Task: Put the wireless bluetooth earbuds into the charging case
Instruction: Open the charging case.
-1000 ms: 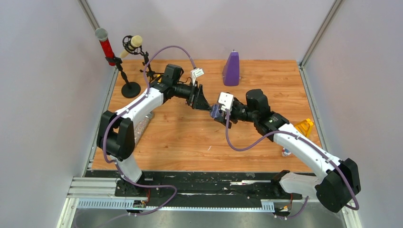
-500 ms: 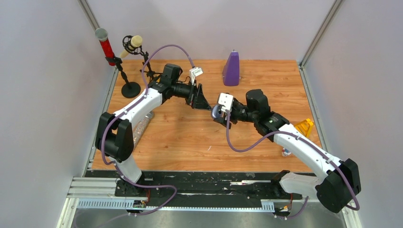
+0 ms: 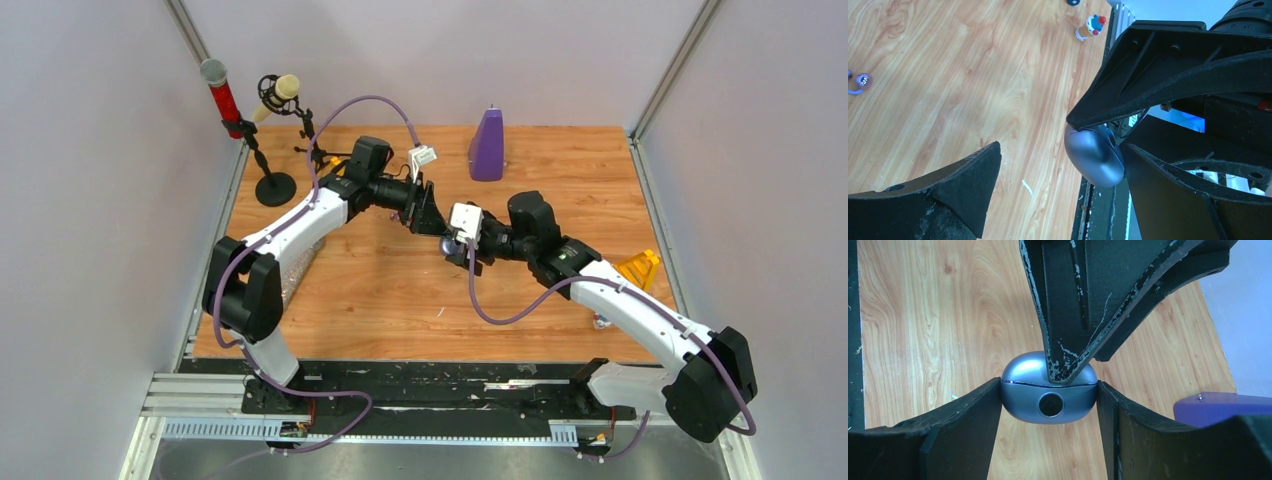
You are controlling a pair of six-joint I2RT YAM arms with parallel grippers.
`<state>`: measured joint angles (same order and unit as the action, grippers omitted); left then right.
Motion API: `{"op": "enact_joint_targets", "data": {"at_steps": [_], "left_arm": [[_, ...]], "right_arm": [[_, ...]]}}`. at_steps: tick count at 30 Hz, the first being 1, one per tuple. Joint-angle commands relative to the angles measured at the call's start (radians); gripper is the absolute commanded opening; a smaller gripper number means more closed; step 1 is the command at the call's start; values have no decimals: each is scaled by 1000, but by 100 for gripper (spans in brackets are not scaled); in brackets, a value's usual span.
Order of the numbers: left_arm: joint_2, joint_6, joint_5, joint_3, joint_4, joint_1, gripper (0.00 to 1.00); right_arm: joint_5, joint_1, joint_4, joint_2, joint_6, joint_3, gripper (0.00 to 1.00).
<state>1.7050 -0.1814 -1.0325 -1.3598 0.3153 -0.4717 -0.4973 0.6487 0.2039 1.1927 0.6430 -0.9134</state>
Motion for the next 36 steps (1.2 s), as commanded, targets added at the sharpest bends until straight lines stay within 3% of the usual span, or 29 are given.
{"op": "enact_joint_targets", "data": {"at_steps": [1,14,36], "left_arm": [[-23,2,-15,-8,-16,-10,100],[-2,65,59,-12,45,0,100],[-62,52,33,-4,40,89,100]], "right_arm": [[21,11,-43,1,15,-3,42],[-6,13,-4,-46,4,-25,41],[20,9,9,-62,14,-30,39]]}}
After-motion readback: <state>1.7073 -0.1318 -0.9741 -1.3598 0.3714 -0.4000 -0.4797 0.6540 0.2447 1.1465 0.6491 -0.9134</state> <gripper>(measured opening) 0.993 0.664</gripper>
